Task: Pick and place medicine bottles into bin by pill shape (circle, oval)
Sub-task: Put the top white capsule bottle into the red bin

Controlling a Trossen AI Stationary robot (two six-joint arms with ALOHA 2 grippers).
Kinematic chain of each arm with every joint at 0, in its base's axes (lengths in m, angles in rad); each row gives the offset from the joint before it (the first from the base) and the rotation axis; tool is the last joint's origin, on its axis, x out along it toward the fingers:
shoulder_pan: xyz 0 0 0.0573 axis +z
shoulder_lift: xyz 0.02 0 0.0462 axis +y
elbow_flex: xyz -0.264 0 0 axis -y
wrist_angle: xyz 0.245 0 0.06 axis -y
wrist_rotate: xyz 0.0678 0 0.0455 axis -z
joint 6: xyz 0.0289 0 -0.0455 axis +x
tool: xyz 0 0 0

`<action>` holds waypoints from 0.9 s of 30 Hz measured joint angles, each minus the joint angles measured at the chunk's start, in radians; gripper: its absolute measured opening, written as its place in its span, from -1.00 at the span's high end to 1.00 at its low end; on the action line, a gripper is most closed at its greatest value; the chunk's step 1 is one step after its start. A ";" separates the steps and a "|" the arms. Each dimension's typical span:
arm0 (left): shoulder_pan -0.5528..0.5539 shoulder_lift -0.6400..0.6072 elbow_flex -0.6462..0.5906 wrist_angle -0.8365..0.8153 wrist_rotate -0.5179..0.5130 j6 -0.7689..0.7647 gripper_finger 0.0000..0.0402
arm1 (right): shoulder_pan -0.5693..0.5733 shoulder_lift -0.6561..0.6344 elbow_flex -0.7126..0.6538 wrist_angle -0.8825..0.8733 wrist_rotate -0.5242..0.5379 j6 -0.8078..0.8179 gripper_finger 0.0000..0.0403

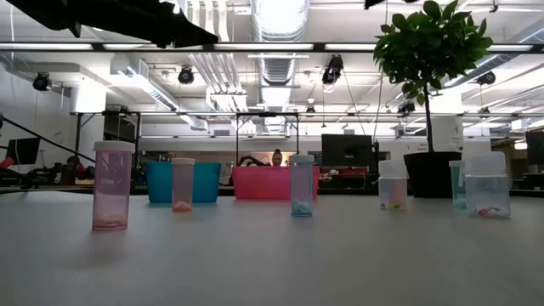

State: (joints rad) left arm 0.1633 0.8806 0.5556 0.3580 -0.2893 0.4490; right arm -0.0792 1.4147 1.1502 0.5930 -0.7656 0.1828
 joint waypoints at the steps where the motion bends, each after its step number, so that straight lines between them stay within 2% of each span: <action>1: 0.000 0.000 0.000 0.000 0.000 0.000 0.12 | 0.004 0.000 0.013 0.000 -0.031 -0.002 0.32; 3: 0.000 0.000 0.000 0.000 0.000 0.000 0.12 | 0.016 0.000 0.031 0.013 -0.079 -0.015 0.32; 7: 0.000 0.000 0.000 0.000 0.000 0.001 0.12 | 0.042 0.000 0.061 0.070 -0.072 -0.028 0.32; 13: 0.000 0.001 0.000 0.000 0.000 0.002 0.12 | 0.055 0.000 0.109 0.166 0.004 -0.027 0.32; 18: 0.000 0.001 0.000 0.000 0.000 0.002 0.12 | 0.055 0.000 0.151 0.208 0.024 -0.027 0.32; 27: 0.000 0.002 0.000 0.000 0.000 0.003 0.12 | 0.055 0.000 0.196 0.320 0.175 -0.025 0.32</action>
State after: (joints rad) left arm 0.1635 0.8829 0.5556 0.3580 -0.2890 0.4519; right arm -0.0242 1.4147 1.3459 0.9132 -0.5903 0.1577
